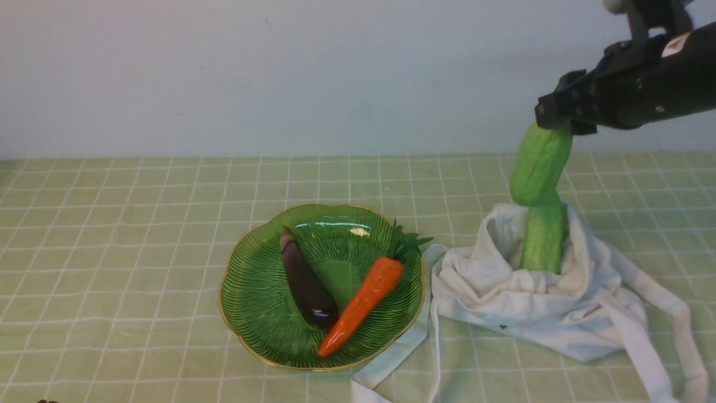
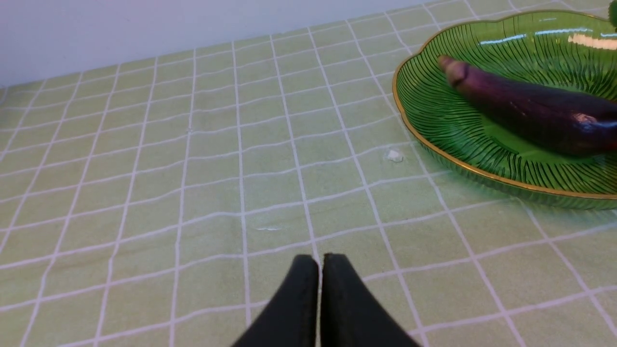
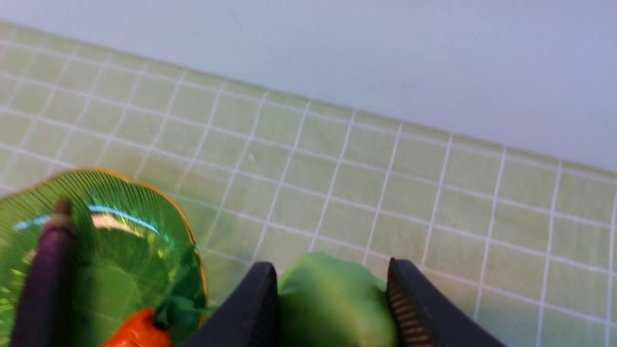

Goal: Take vegetables from bag on green coffee tablecloth place on plate.
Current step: 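Take the green vegetable out of the bag and place it on the plate with the right gripper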

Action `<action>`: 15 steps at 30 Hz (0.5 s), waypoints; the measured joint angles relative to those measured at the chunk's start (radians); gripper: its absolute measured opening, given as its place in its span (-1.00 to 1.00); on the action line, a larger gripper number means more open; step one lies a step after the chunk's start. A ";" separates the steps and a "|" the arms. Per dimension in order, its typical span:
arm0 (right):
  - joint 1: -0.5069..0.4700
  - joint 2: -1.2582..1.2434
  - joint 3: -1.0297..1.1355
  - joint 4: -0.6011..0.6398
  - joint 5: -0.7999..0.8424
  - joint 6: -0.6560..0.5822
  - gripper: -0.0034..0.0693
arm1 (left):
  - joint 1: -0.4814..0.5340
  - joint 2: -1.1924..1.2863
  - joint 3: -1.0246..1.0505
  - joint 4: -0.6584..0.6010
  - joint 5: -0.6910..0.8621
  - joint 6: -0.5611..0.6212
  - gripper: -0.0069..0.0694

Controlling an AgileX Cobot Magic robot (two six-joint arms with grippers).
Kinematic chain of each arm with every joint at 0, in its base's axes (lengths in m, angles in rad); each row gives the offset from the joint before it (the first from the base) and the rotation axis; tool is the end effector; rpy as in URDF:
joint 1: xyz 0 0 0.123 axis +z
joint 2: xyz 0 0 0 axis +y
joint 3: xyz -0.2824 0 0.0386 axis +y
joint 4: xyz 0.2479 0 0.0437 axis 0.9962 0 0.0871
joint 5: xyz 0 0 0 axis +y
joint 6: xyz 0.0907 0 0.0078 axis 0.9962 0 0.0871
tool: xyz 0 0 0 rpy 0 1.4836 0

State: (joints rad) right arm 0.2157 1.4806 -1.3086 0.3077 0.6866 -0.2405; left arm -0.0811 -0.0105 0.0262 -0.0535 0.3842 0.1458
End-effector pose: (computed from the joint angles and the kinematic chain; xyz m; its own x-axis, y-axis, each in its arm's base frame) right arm 0.3187 0.0878 0.3475 -0.6645 -0.1451 -0.7330 -0.3472 0.9286 0.1309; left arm 0.0520 -0.0061 0.1704 -0.2951 0.1203 -0.9478 0.1289 0.9880 0.0853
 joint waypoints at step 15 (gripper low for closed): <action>0.307 0.128 -0.002 0.473 -0.055 -0.335 -0.17 | 0.000 0.000 0.000 0.000 0.000 0.000 -0.83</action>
State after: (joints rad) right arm 0.5231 1.6089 -1.3107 0.7809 0.6319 -0.5757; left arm -0.0811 -0.0105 0.0262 -0.0535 0.3842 0.1458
